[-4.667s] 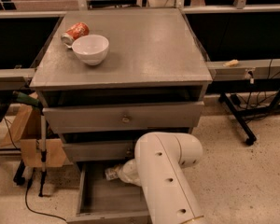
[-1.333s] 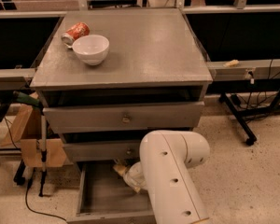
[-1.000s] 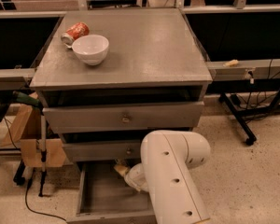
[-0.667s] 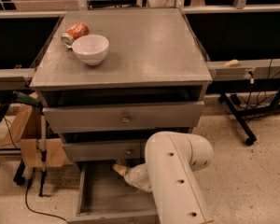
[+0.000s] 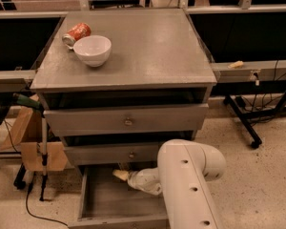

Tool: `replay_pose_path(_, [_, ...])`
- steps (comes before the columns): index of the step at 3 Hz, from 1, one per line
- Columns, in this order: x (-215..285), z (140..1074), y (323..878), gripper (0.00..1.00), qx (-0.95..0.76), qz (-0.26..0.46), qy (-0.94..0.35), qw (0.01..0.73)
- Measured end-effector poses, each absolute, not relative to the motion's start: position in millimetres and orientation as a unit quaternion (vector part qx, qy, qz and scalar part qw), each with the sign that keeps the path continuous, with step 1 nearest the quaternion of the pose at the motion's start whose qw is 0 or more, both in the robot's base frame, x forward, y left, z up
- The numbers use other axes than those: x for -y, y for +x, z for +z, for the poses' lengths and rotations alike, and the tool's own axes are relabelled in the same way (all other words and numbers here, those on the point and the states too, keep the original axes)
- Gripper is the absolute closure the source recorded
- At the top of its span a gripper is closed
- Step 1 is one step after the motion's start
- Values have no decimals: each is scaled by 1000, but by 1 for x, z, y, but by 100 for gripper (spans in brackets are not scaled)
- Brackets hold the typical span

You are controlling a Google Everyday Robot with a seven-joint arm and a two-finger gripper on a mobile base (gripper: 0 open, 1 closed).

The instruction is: Pick blue plastic bottle from bottom drawer and place on counter

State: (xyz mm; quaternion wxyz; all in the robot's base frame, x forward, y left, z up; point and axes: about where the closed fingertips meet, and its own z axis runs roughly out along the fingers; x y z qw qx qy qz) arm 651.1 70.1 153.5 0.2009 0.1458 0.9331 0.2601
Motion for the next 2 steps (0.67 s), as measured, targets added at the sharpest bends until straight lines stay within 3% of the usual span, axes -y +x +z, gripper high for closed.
replay_pose_path(2, [-78,160,648,0,-938,263,66,214])
